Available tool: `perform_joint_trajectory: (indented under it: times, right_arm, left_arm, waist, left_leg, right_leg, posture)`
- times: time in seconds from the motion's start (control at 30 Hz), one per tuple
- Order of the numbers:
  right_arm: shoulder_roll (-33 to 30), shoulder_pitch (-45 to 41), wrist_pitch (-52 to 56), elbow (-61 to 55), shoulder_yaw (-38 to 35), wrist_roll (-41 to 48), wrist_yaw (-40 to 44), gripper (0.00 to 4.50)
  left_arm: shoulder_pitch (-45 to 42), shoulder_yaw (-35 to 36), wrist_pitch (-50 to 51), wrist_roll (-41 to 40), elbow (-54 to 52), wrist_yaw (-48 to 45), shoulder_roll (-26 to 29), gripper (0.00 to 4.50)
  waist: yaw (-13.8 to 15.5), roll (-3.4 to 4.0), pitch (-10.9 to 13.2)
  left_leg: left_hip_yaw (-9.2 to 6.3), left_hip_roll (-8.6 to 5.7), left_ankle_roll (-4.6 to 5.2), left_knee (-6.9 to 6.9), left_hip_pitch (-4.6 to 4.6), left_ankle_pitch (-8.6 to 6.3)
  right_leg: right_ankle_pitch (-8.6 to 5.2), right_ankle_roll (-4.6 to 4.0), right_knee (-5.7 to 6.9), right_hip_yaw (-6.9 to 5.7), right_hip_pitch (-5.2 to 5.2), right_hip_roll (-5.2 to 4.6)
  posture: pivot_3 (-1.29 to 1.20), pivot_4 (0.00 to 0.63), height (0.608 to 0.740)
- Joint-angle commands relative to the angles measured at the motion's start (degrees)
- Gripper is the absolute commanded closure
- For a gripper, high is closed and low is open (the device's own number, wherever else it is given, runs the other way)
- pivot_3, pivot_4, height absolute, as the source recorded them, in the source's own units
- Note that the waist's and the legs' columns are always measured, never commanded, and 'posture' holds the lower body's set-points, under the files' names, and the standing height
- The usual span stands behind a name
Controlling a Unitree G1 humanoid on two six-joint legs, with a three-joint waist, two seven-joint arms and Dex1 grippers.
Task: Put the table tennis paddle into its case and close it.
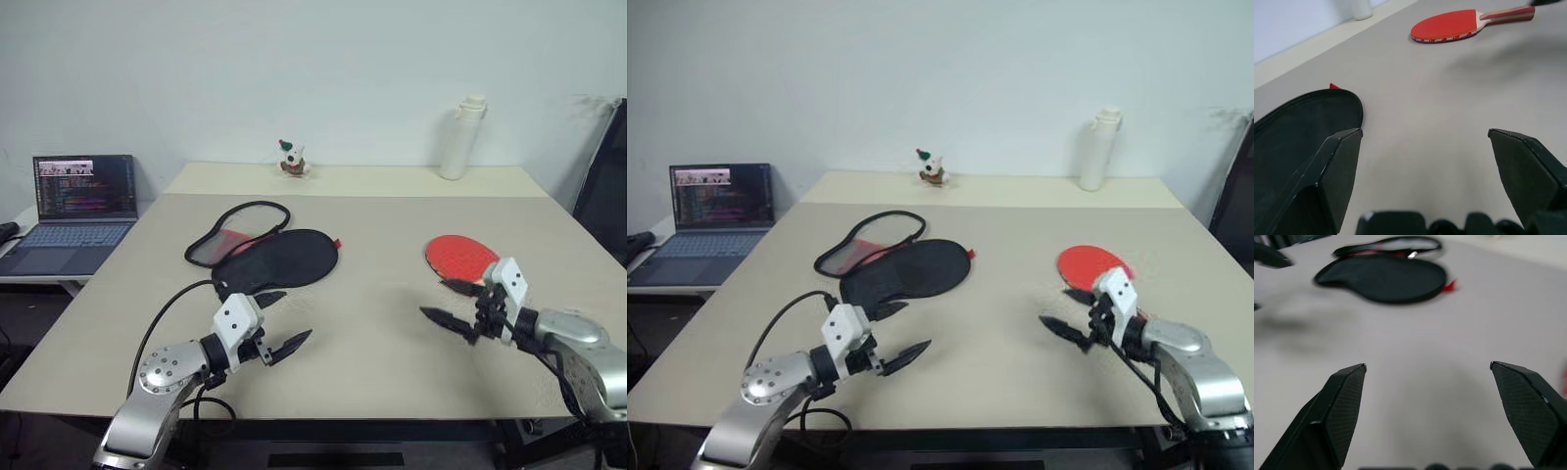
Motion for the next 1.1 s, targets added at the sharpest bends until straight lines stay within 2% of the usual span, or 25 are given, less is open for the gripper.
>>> perform_joint_trajectory:
  times: [0.03, 0.23, 0.5, 0.63, 0.9, 1.1]
  right_arm:
    - [-0.47, 2.18, 0.70, -5.96, 2.42, 0.68, 0.63, 0.05]
    - [2.72, 4.42, 1.22, -10.50, 4.86, 0.62, -3.36, 0.05]
    - [5.12, 6.73, 2.41, -15.85, 8.00, 0.13, -7.83, 0.05]
    - [5.81, 5.59, 0.39, -13.58, 7.95, -0.02, -7.29, 0.05]
    - [6.52, 3.14, 2.10, -16.07, 9.53, 0.16, -8.84, 0.05]
    - [8.39, -0.34, 3.40, -16.78, 11.12, 0.24, -10.79, 0.05]
  left_arm:
    - [-2.09, -0.08, -1.94, 0.90, 1.39, -0.08, 0.23, 0.02]
    - [-3.78, 0.24, -1.89, 0.87, 4.13, 0.05, -0.16, 0.02]
    - [-12.58, 0.28, -2.81, -0.05, 15.41, -6.95, 2.73, 0.02]
    - [-17.82, 0.46, -0.63, 0.24, 20.47, -10.70, 5.74, 0.02]
    - [-22.61, 0.33, -8.92, 5.05, 38.93, -15.42, 12.80, 0.02]
    - [-30.30, -0.67, -12.86, 8.44, 53.95, -15.45, 10.98, 0.02]
  waist:
    - [0.01, 0.00, 0.00]
    - [-0.10, 0.00, 0.00]
    - [0.01, -0.02, 0.00]
    - [-0.04, -0.04, 0.01]
    - [-0.22, -0.03, 0.01]
    - [0.32, -0.09, 0.00]
  left_leg:
    - [0.01, 0.00, 0.00, 0.01, 0.02, 0.00]
    - [0.06, 0.00, 0.00, 0.04, 0.14, 0.00]
    - [0.05, -0.03, 0.00, 0.06, 0.04, 0.00]
    - [0.04, -0.03, 0.00, 0.04, 0.03, 0.00]
    - [0.05, 0.02, 0.00, -0.02, 0.01, 0.00]
    - [0.10, -0.03, 0.00, 0.06, -0.08, 0.00]
  right_leg:
    - [0.00, 0.00, 0.01, 0.00, 0.00, 0.00]
    - [0.00, 0.01, 0.04, 0.01, 0.07, 0.01]
    - [0.00, 0.02, 0.01, -0.10, 0.05, 0.02]
    - [0.00, 0.02, -0.02, -0.09, 0.03, 0.02]
    - [-0.02, -0.02, 0.02, -0.13, -0.05, 0.07]
    - [-0.01, -0.01, 0.00, -0.18, -0.06, 0.03]
  posture:
    - [0.00, 0.150, 0.740]
    - [0.00, 0.150, 0.740]
    - [0.00, 0.150, 0.740]
    - [0.00, 0.150, 0.740]
    - [0.00, 0.150, 0.740]
    - [0.00, 0.150, 0.740]
